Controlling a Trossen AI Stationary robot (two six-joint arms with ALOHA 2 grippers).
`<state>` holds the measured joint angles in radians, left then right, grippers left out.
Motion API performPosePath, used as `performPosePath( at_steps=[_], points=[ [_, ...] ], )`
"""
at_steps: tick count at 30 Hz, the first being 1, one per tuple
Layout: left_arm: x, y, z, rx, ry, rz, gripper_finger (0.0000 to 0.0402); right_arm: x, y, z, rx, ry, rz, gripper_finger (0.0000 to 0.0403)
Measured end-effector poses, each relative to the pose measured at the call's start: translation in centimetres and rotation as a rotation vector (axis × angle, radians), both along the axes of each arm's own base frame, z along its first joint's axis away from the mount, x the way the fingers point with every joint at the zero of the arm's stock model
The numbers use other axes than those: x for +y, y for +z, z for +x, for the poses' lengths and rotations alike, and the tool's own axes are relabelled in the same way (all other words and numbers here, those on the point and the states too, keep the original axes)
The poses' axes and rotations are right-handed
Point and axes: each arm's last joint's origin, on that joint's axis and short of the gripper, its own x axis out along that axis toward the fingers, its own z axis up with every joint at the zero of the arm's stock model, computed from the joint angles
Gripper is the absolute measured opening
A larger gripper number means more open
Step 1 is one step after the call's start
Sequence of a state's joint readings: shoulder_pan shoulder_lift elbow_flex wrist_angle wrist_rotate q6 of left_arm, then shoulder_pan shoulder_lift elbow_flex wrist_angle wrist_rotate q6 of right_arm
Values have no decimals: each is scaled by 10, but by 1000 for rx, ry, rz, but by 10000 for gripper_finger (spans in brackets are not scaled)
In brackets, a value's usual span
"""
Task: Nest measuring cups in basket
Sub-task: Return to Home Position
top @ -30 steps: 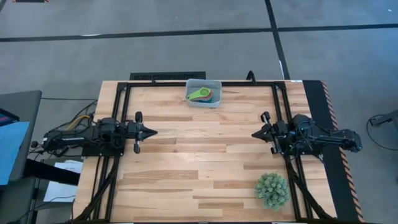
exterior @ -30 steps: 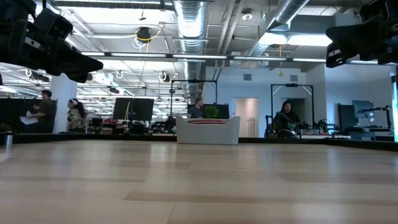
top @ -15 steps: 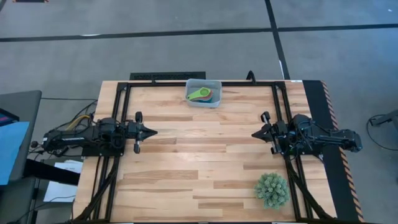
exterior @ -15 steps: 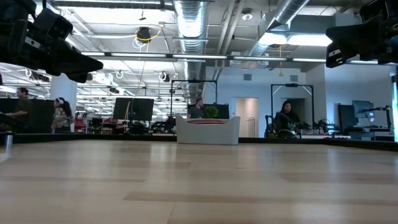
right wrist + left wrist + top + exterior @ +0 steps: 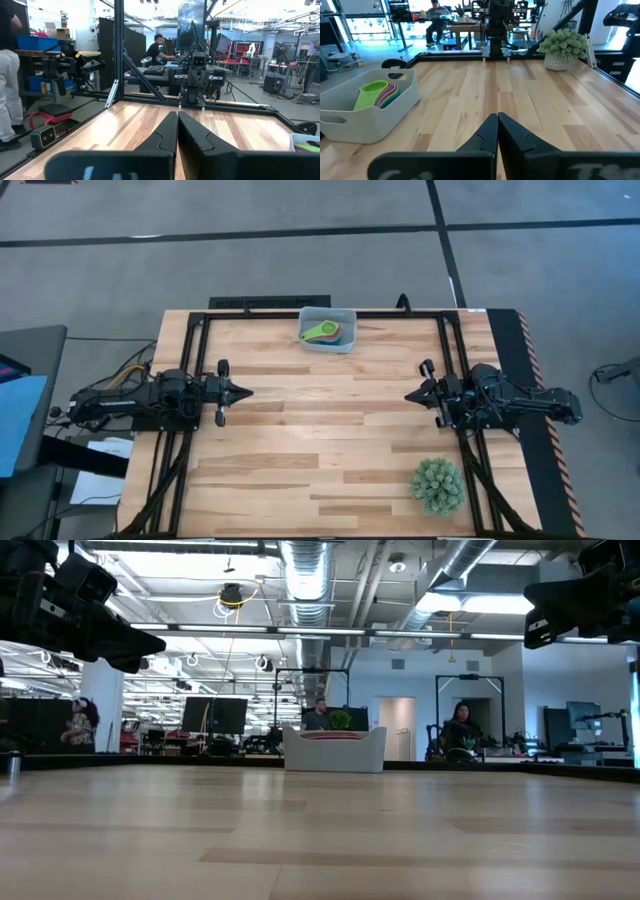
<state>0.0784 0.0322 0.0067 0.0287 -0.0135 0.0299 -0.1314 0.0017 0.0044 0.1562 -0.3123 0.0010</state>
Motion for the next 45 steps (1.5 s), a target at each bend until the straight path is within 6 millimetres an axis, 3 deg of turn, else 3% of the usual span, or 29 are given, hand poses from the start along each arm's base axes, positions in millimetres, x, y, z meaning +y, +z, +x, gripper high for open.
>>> performPosePath(
  at_steps=[45],
  points=[
    [0, 0, 0, 0, 0, 0, 0, 0, 0, 0, 0, 1, 0, 37]
  ],
)
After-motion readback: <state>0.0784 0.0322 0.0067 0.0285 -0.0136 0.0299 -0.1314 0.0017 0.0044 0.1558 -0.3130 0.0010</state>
